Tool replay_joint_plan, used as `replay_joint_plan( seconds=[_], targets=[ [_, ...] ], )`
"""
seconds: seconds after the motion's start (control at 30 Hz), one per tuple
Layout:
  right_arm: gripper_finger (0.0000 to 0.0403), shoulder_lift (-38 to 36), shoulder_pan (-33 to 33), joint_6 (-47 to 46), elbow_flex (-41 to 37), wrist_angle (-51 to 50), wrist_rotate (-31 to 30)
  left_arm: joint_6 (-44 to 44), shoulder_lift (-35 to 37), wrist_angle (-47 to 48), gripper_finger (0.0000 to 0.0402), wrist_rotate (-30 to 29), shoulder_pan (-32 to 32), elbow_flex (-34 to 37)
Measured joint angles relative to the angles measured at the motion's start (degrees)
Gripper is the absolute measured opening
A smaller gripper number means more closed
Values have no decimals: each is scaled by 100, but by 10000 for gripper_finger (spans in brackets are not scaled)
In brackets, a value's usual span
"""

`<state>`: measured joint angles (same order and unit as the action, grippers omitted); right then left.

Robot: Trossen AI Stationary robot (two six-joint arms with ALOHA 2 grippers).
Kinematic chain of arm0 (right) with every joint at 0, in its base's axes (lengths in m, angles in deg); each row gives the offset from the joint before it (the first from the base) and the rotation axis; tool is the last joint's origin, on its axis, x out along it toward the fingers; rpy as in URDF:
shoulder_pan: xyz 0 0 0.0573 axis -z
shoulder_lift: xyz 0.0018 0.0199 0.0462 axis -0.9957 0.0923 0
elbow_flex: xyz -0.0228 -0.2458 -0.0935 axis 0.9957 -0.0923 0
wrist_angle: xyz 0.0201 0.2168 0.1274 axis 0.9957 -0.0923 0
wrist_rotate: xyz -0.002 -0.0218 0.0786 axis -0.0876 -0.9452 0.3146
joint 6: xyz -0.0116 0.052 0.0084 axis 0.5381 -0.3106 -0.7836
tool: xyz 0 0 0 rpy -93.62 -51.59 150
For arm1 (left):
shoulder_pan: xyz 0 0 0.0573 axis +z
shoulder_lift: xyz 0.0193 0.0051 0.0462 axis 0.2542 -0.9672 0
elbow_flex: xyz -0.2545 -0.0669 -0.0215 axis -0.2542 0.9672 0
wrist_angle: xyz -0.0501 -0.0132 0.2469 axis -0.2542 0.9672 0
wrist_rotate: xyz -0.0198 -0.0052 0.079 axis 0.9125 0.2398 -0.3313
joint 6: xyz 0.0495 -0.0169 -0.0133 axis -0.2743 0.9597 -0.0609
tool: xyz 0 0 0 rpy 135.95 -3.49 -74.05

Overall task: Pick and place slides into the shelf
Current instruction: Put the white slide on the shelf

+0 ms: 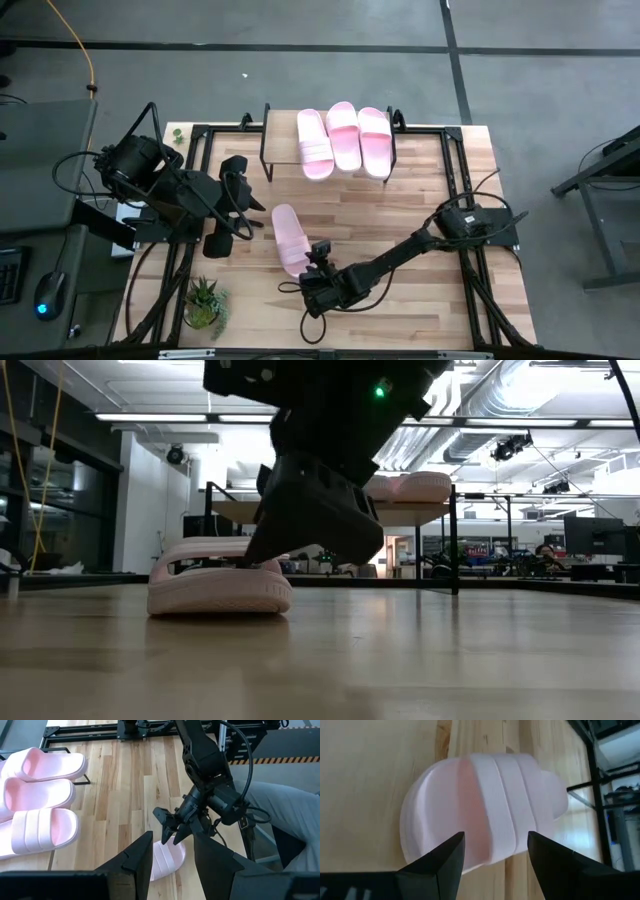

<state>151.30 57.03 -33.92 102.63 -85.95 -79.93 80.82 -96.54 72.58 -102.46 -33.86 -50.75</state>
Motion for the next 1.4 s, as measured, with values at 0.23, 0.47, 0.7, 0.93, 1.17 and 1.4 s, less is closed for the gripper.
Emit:
replay_joint_plan(
  seconds=[0.23, 0.47, 0.7, 0.93, 1.17, 1.4],
  targets=[
    [209, 32, 19, 261, 0, 366, -140, 0, 0, 0, 127, 2, 0, 0],
    [209, 173, 106, 285, 0, 393, -287, -1, -2, 0, 127, 2, -2, 0],
    [209, 205, 222, 233, 0, 424, -436, 0, -2, -2, 126, 2, 0, -1],
    [209, 205, 301, 228, 0, 425, -389, 0, -2, 0, 126, 2, -2, -2],
    [180, 205, 343, -7, 0, 420, -395, 0, -2, 0, 127, 4, -1, -2],
    [84, 203, 356, -23, 0, 423, -370, 0, -2, 0, 127, 4, -1, 0]
  ],
)
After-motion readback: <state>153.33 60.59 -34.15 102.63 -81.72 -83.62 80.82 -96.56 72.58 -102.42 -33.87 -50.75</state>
